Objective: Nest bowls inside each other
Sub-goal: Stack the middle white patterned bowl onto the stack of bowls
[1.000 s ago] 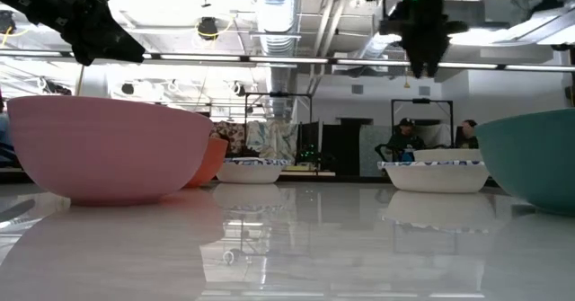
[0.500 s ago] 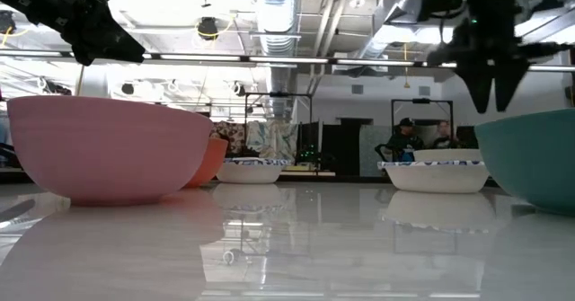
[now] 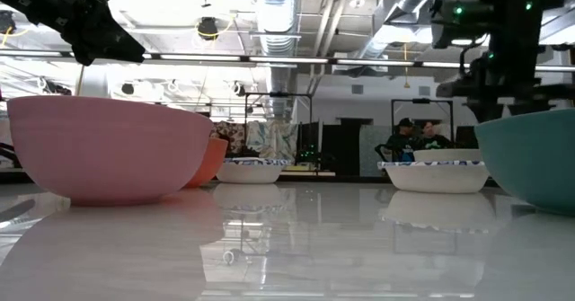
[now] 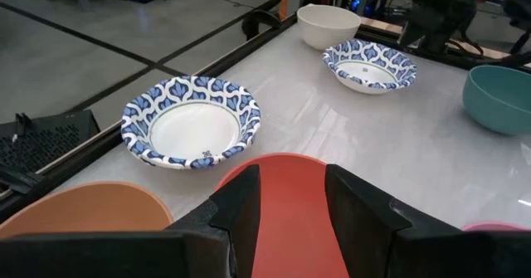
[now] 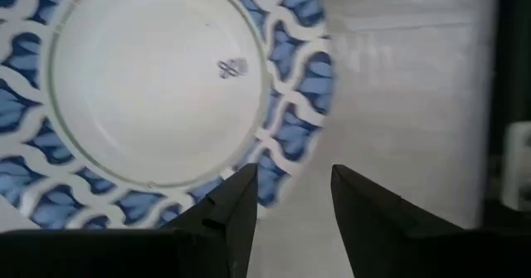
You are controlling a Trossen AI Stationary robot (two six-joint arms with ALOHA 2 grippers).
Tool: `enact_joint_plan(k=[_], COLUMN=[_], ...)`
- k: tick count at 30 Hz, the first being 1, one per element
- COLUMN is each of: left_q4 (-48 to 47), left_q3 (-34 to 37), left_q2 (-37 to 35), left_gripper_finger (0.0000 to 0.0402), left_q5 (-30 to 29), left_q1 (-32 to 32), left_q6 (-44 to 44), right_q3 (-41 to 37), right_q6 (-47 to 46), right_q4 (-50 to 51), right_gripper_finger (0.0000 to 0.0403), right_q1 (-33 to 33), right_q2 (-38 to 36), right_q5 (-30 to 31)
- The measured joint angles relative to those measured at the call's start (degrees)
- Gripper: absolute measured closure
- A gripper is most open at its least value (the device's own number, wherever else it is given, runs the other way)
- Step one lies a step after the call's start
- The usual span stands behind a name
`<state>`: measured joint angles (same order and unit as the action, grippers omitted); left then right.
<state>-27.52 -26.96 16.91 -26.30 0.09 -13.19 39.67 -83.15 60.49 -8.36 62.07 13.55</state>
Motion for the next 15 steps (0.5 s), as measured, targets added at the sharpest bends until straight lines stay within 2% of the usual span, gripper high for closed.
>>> enact_joint_plan(k=[3, 15], left_q4=[0.00, 0.02], left_q3=[0.00, 0.00], left_q2=[0.00, -0.01], left_gripper_finger=[0.0275, 0.0275], left_q5=[0.00, 0.00], left_q1=[-0.02, 0.00], left_q6=[-0.02, -0.07], right_q3=[-1.42, -5.38], right_q6=[-0.02, -5.38], right_q4=[-3.33, -6.03], right_gripper_finger=[0.0227, 0.0227], right_q1=[-0.04, -0.02], right_q2=[0.01, 0.03], right_q5=[1.00, 4.80])
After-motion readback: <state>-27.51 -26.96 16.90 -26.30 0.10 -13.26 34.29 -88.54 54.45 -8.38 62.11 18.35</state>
